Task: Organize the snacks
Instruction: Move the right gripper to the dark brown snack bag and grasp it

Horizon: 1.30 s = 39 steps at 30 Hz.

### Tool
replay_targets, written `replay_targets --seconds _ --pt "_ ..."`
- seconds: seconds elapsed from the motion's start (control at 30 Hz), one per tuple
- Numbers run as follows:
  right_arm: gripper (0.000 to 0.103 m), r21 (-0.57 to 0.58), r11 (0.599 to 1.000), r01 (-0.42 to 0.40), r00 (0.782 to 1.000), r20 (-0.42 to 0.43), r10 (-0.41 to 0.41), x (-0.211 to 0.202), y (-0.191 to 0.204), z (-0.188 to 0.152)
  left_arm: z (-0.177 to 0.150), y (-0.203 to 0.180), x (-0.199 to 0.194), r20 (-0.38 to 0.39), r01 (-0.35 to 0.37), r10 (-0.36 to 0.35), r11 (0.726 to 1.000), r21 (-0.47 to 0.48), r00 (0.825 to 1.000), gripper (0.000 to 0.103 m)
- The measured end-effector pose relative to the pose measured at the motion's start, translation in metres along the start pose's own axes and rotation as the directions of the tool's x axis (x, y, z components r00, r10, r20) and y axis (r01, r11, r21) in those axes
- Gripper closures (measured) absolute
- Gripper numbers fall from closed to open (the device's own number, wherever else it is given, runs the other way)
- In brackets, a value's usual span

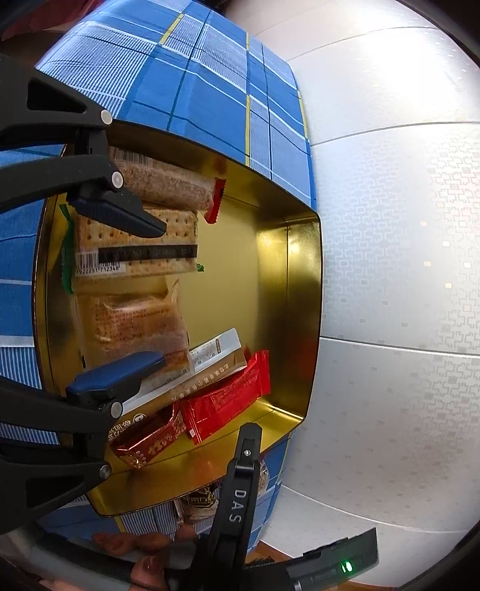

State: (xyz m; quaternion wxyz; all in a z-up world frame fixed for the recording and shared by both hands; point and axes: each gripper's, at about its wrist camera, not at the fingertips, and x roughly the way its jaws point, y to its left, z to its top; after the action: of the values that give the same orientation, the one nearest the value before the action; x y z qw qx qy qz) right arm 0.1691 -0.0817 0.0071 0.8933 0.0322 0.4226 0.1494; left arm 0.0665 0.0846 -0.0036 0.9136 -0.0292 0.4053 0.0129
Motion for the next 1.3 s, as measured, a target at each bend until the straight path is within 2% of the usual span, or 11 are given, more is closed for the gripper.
replay_targets --seconds 0.2,0.4,0.57,0.8,1.03,1.3 --pt "0.061 -0.003 1.0 -0.009 1.0 0.025 0.009 -0.014 -0.006 -0.003 0.002 -0.009 0.002 0.0 0.011 -0.011 1.0 0.003 1.0 0.032" --pt "0.061 0.015 1.0 -0.003 0.999 0.035 0.003 -0.027 -0.021 -0.007 0.003 -0.021 0.003 -0.001 0.027 -0.027 0.999 0.02 1.0 0.031" --pt "0.06 0.079 0.997 0.003 0.999 0.047 -0.007 -0.039 -0.047 -0.009 0.004 -0.035 0.005 -0.004 0.042 -0.042 0.998 0.043 0.999 0.03" --pt "0.059 0.157 0.985 0.064 0.996 0.047 -0.072 -0.054 -0.087 -0.014 0.005 -0.056 0.0 0.012 0.085 -0.086 0.994 0.07 0.996 0.02" --pt "0.058 0.25 0.962 0.113 0.992 0.02 -0.121 -0.064 -0.127 -0.024 0.005 -0.083 -0.001 0.03 0.119 -0.123 0.987 0.108 0.992 0.017" --pt "0.058 0.376 0.919 0.121 0.992 -0.027 -0.12 -0.054 -0.142 -0.033 0.005 -0.105 0.005 0.021 0.123 -0.127 0.984 0.132 0.992 0.017"
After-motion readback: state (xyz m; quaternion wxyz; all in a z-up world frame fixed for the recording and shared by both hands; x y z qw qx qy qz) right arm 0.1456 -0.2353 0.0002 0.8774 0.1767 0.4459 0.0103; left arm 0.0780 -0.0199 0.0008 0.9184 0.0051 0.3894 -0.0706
